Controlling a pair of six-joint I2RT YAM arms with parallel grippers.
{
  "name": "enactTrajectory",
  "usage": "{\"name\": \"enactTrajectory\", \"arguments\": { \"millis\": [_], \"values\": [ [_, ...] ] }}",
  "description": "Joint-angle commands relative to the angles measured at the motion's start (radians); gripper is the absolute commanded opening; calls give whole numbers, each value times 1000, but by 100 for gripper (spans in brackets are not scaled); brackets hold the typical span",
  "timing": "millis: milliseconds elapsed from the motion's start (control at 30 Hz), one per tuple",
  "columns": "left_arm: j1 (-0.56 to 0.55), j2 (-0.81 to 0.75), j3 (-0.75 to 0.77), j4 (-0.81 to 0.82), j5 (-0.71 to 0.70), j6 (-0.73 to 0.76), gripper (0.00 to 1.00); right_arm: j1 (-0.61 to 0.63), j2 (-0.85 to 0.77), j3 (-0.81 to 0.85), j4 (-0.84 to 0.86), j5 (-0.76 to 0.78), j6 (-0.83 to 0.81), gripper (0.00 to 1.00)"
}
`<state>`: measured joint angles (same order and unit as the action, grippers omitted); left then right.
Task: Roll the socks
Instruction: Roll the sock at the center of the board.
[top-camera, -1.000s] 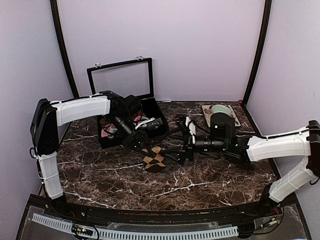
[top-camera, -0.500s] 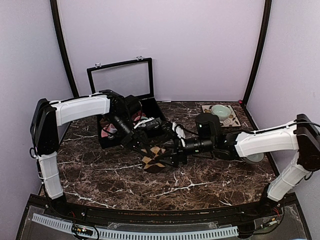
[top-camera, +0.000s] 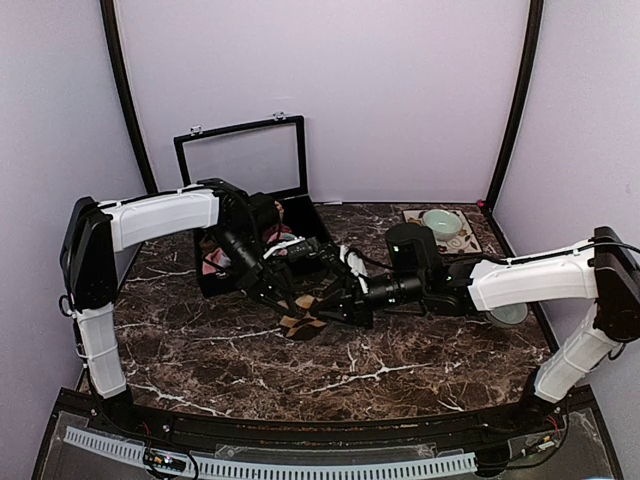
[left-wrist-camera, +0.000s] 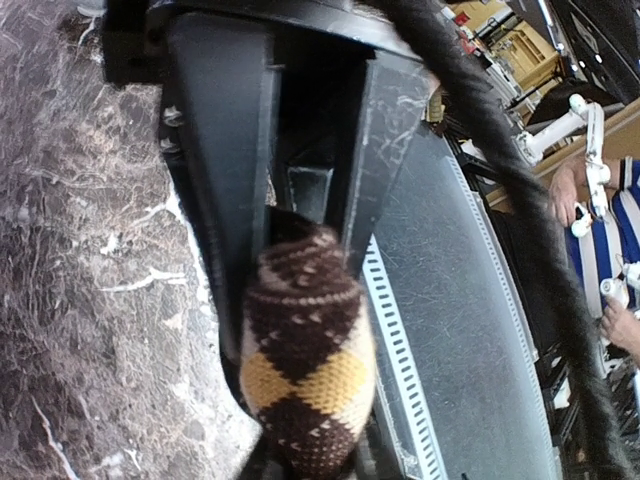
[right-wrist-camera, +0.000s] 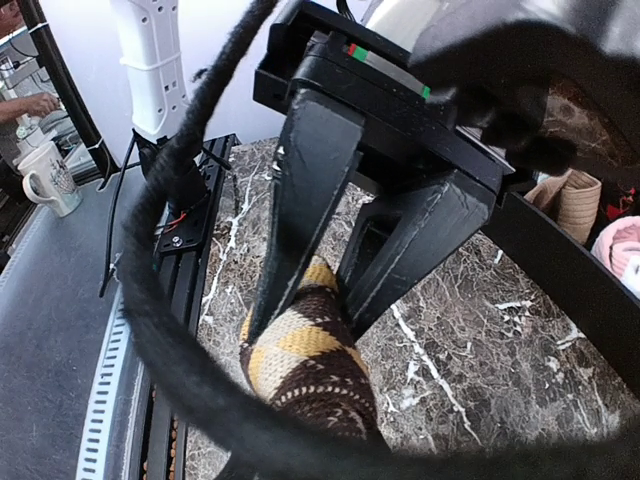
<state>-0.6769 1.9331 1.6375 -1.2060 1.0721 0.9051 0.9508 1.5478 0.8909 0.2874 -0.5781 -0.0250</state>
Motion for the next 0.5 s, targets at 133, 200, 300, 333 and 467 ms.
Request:
{"name": "enactTrajectory", "arguments": {
  "millis": [133,200,300,333,467],
  "values": [
    [-4,-139,-48,169,-169,-120,38,2,6,-16,103,65,81,0],
    [-8,-189,-82,247,-284,-146,38,3,14,-24,134,83,120,0],
    [-19,-255,-153,362,-400,-177,44,3,28,-32,180,125,193,0],
    [-27,-271,-172,383,-424,-179,45,3,33,-30,188,145,213,0],
    [-64,-291,-226,406,-488,-165,46,8,57,-17,211,196,278,0]
  ]
}}
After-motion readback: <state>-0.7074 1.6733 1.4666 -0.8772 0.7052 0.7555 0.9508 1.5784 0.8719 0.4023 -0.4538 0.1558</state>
